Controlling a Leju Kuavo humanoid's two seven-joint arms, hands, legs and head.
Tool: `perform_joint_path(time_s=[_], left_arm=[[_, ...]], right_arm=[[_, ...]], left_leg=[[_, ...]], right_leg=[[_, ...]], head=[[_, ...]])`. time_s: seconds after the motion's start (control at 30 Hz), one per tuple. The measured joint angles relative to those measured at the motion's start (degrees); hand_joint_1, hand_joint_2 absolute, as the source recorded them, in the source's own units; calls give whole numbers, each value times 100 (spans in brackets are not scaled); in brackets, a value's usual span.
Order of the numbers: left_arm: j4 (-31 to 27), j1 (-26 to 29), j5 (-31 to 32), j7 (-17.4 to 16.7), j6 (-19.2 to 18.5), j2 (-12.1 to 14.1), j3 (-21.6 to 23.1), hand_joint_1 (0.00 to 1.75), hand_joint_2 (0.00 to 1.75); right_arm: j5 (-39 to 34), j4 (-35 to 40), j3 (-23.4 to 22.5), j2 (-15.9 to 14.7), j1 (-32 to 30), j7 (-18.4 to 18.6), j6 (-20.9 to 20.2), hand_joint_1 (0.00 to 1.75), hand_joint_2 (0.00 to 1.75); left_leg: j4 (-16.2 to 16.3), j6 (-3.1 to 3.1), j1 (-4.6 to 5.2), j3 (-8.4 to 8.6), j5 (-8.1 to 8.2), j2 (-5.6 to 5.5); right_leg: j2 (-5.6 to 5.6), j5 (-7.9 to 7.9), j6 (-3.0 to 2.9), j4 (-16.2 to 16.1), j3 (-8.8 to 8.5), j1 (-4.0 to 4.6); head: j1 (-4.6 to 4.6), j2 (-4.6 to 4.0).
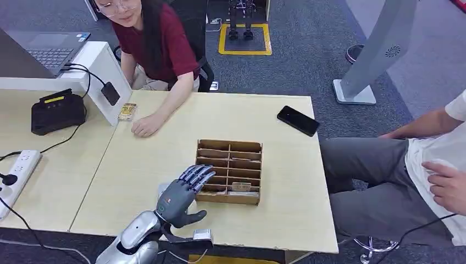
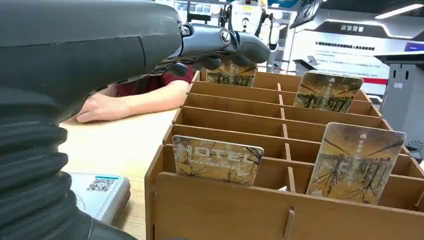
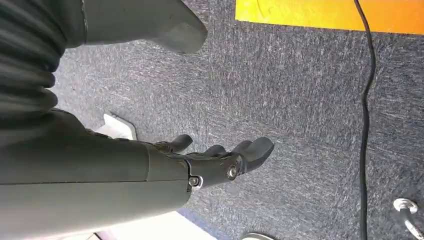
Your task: Pass the card to the sensor for recognition and then transmit it.
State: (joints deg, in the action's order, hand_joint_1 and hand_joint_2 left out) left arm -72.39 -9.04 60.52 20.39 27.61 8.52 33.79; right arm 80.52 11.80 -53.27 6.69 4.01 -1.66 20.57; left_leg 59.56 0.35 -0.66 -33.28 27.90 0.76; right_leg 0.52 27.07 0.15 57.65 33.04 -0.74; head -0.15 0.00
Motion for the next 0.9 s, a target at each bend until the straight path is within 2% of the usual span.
perform_joint_path(time_s=[0.9], left_arm=[[227,-24,251,-188,48,-293,2,0,175]], right_arm=[[98,0,-4,7,2,-57,7,0,175]], left_leg=[[0,0,0,0,0,0]], right_leg=[[0,0,0,0,1,0]], head=[[0,0]])
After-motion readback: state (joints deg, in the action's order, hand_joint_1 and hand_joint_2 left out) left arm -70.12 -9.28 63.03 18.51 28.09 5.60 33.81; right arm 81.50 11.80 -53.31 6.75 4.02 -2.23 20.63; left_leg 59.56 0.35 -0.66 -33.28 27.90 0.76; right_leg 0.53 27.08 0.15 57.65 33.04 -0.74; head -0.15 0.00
